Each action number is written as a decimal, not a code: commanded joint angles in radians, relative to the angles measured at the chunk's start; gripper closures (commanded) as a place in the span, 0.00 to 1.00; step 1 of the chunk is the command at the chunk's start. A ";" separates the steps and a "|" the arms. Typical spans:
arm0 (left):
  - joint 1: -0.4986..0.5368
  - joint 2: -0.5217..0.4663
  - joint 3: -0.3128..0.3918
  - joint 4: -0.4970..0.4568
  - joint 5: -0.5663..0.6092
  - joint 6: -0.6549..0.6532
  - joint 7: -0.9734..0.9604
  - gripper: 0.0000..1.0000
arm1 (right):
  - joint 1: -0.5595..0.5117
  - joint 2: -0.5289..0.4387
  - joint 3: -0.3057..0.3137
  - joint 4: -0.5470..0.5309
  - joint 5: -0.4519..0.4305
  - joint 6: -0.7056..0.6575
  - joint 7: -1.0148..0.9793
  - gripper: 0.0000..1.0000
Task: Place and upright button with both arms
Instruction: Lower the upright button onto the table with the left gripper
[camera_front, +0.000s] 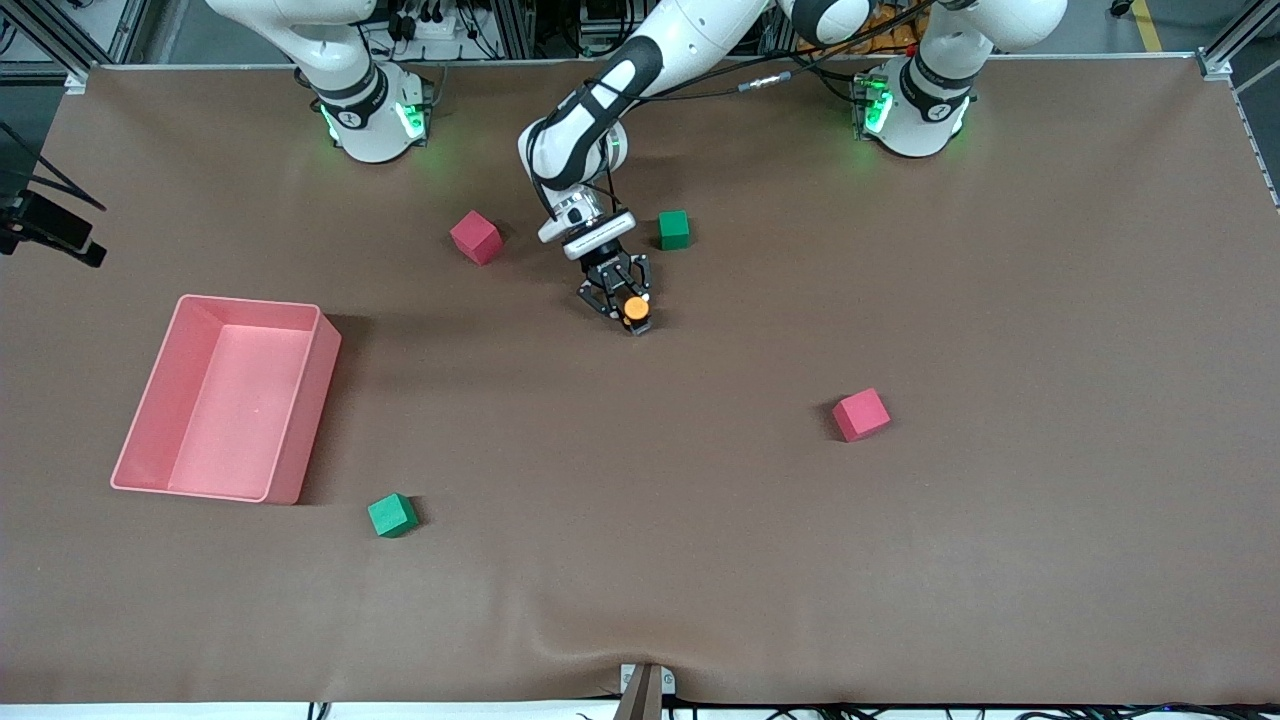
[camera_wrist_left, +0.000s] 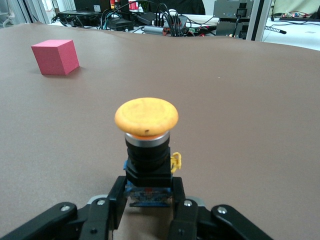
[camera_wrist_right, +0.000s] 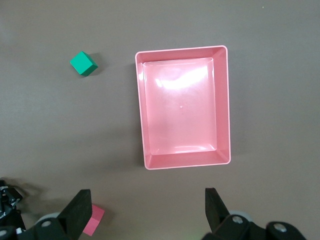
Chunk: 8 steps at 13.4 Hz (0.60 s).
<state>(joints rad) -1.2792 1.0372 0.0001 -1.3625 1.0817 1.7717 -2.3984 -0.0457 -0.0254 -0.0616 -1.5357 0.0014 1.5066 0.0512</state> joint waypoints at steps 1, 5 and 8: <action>-0.008 0.023 0.008 0.029 0.024 0.005 -0.033 0.80 | 0.001 -0.005 0.011 0.000 -0.009 -0.008 -0.016 0.00; -0.008 0.023 0.008 0.029 0.024 0.005 -0.030 0.64 | 0.027 -0.005 0.014 -0.001 -0.009 -0.009 -0.014 0.00; -0.006 0.020 0.008 0.028 0.024 0.006 -0.010 0.21 | 0.026 -0.005 0.014 0.000 -0.009 -0.023 -0.014 0.00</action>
<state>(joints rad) -1.2796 1.0390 0.0002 -1.3623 1.0817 1.7776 -2.4115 -0.0213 -0.0254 -0.0463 -1.5357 0.0014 1.4956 0.0454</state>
